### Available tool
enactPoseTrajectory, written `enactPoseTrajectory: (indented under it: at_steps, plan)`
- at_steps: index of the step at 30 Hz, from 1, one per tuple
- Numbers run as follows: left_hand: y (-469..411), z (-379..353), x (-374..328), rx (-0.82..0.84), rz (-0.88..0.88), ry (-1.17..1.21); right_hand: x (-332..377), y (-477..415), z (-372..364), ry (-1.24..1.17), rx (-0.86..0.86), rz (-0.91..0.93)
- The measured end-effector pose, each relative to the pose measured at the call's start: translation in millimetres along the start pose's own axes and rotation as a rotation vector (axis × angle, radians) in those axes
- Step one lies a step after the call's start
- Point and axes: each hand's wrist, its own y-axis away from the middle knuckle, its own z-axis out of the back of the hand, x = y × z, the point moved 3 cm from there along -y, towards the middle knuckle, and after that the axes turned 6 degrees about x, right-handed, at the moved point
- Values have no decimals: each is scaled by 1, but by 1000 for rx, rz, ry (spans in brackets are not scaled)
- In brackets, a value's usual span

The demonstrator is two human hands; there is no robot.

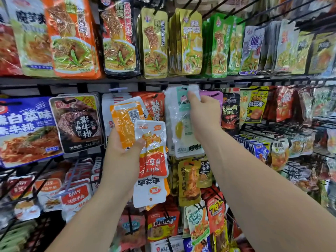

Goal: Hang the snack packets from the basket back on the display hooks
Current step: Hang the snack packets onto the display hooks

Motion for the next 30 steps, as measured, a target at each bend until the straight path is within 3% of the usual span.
enactPoseTrajectory:
  at_steps: [16,23,28,30]
  plan:
    - [8,1,-1,-4,12,-16,-8,-2,6,-22,-15,-24]
    - [13,1,0,18,20,7,-16,-13,-3,245,-23,-73]
    - [16,2,2,6,10,25,-25,3,1,330,-54,17]
    - [17,2,3,13,10,19,-32,16,-1,361,-74,133]
